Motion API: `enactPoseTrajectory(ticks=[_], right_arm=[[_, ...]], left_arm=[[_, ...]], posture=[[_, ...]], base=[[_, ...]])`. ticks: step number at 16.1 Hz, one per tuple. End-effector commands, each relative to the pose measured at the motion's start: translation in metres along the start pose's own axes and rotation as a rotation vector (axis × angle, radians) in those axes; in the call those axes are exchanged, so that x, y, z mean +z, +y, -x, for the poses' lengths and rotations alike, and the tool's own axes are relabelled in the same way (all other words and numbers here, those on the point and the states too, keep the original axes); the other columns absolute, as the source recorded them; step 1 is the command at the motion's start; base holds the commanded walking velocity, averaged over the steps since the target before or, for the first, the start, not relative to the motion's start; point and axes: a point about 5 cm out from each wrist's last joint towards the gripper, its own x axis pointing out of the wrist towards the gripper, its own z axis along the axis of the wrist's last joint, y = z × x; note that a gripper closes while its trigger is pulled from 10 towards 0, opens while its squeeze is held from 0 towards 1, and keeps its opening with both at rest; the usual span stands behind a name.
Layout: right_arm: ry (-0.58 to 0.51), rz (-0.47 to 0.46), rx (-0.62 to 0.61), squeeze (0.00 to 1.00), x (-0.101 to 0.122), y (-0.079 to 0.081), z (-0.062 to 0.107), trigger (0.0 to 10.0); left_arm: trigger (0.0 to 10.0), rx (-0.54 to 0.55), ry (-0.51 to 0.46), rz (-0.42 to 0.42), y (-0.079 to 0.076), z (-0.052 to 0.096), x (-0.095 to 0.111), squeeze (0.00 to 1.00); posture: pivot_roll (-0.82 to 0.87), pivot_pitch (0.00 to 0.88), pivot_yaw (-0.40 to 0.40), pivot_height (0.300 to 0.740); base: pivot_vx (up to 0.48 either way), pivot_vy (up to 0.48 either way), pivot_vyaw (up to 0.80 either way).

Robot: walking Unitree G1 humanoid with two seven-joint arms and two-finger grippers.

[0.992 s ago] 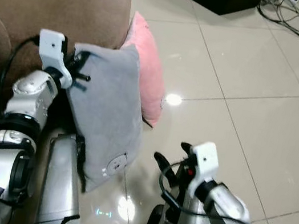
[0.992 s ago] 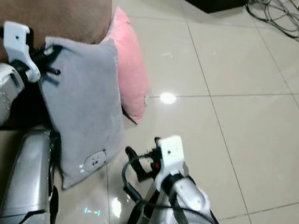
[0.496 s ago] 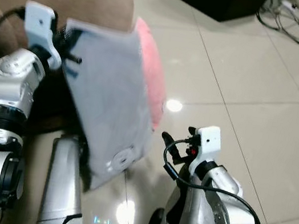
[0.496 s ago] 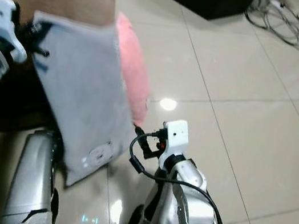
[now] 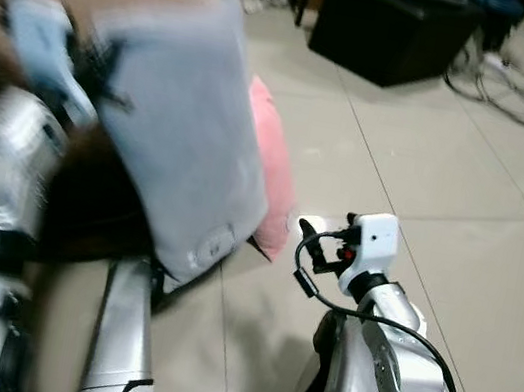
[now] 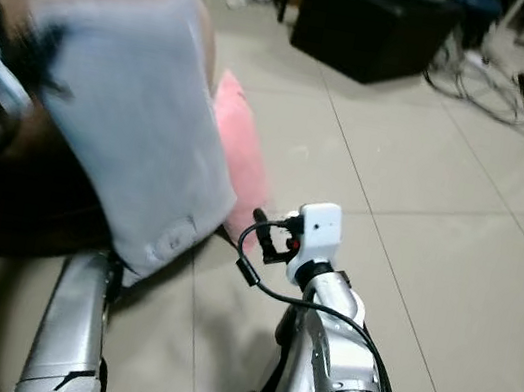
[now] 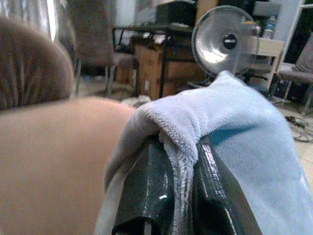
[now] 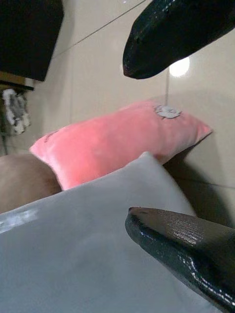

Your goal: Move the pillow to the sofa from floor

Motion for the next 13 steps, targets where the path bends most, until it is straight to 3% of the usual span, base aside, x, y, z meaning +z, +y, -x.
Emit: enactPoseTrajectory(ticks=[1,2,4,8,13], right_arm=[[-0.057,0.022,0.002,0.0,0.013,0.0,-0.001,10.0],[-0.08,0.014,0.008,0.0,0.02,0.003,-0.003,10.0],[-0.102,-0.004,-0.018,0.0,0.024,0.001,-0.005,10.0],[-0.095,-0.019,-0.039,0.0,0.02,0.001,-0.003,10.0],[-0.067,-0.014,-0.042,0.0,0.013,0.002,0.002,10.0]], left_arm=[[0.0,0.009,-0.029,0.036,-0.012,0.003,0.001,0.0],[0.0,0.004,0.03,0.067,-0.025,0.011,-0.022,0.0],[0.0,0.017,0.102,0.113,-0.037,0.02,-0.044,0.0],[0.0,-0.016,0.113,0.124,-0.054,0.018,-0.046,0.0],[0.0,-0.029,0.099,0.141,-0.062,0.016,-0.04,0.0]], posture=[[0.27,0.023,-0.077,0.454],[0.27,0.021,-0.076,0.464],[0.27,0.021,-0.073,0.484],[0.25,0.03,-0.071,0.524],[0.24,0.041,-0.069,0.574]], base=[[0.0,0.0,0.0],[0.0,0.0,0.0],[0.0,0.0,0.0],[0.0,0.0,0.0],[0.0,0.0,0.0]])
